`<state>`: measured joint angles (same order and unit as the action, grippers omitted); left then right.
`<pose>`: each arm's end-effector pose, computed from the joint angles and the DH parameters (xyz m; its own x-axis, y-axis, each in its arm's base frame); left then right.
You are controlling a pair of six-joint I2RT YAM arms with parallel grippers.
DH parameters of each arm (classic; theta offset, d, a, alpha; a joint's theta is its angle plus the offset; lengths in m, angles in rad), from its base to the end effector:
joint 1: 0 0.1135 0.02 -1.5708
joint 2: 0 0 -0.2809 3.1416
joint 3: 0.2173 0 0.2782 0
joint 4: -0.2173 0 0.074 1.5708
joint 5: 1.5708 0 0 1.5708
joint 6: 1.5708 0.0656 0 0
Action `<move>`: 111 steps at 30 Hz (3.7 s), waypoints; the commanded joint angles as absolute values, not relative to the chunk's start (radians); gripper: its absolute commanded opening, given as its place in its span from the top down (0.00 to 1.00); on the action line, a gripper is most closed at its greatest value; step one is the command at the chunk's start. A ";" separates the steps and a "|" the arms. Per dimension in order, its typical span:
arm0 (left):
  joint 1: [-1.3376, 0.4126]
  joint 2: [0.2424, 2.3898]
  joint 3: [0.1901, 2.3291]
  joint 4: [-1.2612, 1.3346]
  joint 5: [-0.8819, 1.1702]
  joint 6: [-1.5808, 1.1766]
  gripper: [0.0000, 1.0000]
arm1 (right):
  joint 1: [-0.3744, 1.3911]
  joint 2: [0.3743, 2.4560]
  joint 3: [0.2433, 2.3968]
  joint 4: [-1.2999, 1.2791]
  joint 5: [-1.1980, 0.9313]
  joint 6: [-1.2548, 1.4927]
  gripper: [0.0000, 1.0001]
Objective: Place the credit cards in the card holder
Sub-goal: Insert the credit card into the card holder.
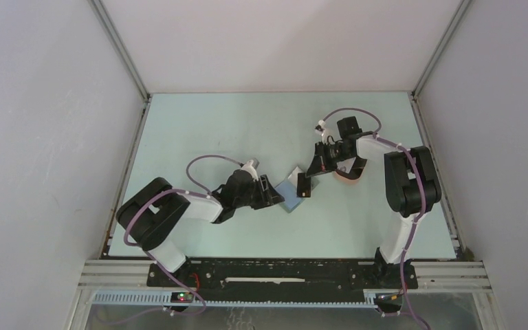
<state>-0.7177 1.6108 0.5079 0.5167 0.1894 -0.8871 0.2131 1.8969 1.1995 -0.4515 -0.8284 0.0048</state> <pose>0.2349 -0.2215 0.1022 -0.8556 -0.2638 -0.4455 0.1596 0.6842 -0.7116 0.3858 0.1329 0.1431 -0.8938 -0.1901 -0.4063 -0.4336 0.5979 0.6742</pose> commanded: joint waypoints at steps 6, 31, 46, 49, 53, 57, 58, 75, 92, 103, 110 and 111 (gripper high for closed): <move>-0.712 1.762 0.566 0.481 0.168 -0.895 0.53 | 0.211 1.915 1.156 -0.372 -0.885 0.086 1.00; -0.669 1.849 0.766 0.261 0.165 -0.703 0.56 | 0.208 1.954 1.149 -0.481 -0.831 0.027 1.00; -0.672 1.891 0.786 0.315 0.242 -0.712 0.68 | 0.249 1.996 1.175 -0.439 -0.884 0.067 1.00; -0.674 1.892 0.785 0.325 0.245 -0.717 0.68 | 0.255 2.003 1.175 -0.420 -0.901 0.093 1.00; -0.674 1.891 0.778 0.334 0.244 -0.722 0.68 | 0.261 2.014 1.175 -0.416 -0.910 0.100 1.00; -0.674 1.884 0.770 0.337 0.237 -0.723 0.68 | 0.251 1.989 1.176 -0.433 -0.892 0.073 0.97; -0.673 1.883 0.767 0.337 0.235 -0.723 0.68 | 0.248 1.982 1.176 -0.438 -0.890 0.067 0.94; -0.741 1.591 0.666 0.285 0.084 -0.649 0.36 | 0.237 1.982 1.175 -0.449 -0.899 0.074 0.91; -1.000 1.791 1.099 -0.095 -0.269 -0.599 0.08 | 0.238 1.970 1.175 -0.445 -0.893 0.078 0.92; -1.034 1.943 1.272 -0.266 -0.383 -0.590 0.04 | 0.239 1.967 1.175 -0.443 -0.897 0.081 0.92; -1.035 1.960 1.259 -0.294 -0.416 -0.590 0.08 | 0.236 1.962 1.175 -0.445 -0.900 0.078 0.89; -1.035 1.958 1.253 -0.292 -0.418 -0.590 0.09 | 0.237 1.961 1.175 -0.447 -0.900 0.078 0.89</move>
<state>-1.0321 1.9469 1.2438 -0.2501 -0.3706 -0.6014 0.2371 1.9987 1.1530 -0.4526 -0.9188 0.0814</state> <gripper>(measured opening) 0.926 0.100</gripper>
